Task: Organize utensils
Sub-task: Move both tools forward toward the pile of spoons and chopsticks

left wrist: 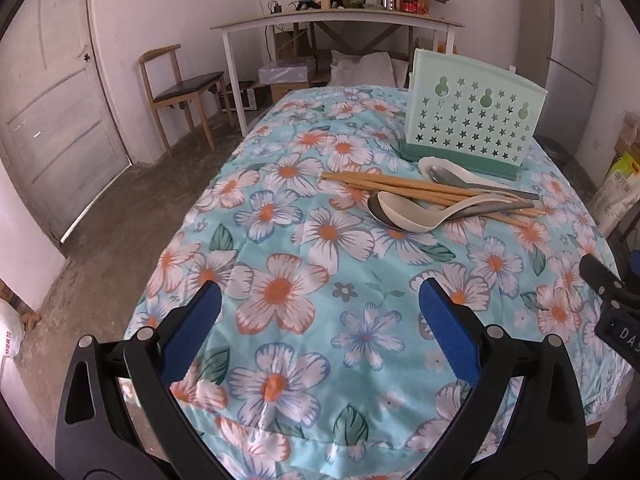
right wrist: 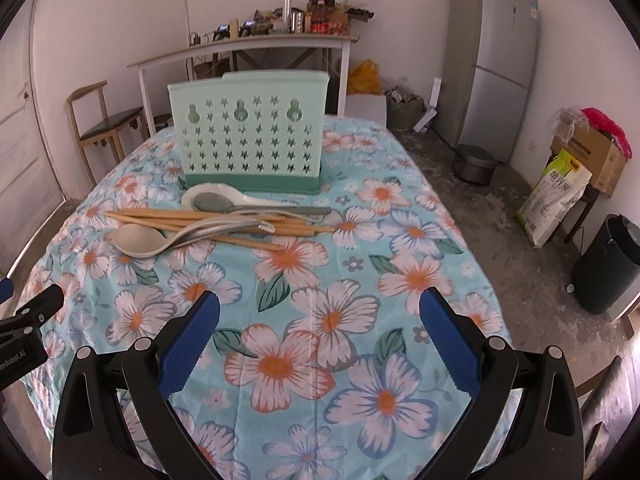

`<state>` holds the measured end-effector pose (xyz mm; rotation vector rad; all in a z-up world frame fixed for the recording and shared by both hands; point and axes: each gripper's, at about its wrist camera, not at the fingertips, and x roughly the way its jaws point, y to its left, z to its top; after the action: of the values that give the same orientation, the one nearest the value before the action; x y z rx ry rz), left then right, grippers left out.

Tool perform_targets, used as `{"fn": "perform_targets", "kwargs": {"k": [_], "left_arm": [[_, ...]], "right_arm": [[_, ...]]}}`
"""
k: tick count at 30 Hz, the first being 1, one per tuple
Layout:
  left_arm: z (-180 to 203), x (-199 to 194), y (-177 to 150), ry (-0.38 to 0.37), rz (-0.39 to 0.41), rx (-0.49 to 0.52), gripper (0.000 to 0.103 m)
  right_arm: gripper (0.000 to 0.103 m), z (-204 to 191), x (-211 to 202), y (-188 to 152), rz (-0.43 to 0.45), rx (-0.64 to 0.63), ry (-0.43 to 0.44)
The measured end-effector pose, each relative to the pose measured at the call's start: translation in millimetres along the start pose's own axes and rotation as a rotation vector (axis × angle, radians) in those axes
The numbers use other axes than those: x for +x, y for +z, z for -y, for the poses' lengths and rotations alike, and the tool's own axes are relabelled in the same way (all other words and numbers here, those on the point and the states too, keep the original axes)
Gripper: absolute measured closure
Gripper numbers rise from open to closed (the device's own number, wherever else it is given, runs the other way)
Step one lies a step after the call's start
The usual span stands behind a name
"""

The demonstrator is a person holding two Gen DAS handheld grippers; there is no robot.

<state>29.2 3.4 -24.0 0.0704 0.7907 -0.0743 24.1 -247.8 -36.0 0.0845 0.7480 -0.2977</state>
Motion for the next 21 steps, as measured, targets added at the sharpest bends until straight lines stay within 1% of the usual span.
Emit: {"fn": "perform_targets", "kwargs": {"k": [9,15,21], "left_arm": [[-5,32,11,-0.019,-0.032,-0.045,0.008],[-2,53,17,-0.026,-0.055,-0.034,0.008],[4,74,15,-0.043,-0.109,-0.002,0.008]], "right_arm": [[0.006,-9,38,6,-0.088,-0.028,0.051],[0.006,-18,58,6,-0.127,-0.061,0.093],[0.006,-24,75,1,-0.183,-0.107,0.123]]}}
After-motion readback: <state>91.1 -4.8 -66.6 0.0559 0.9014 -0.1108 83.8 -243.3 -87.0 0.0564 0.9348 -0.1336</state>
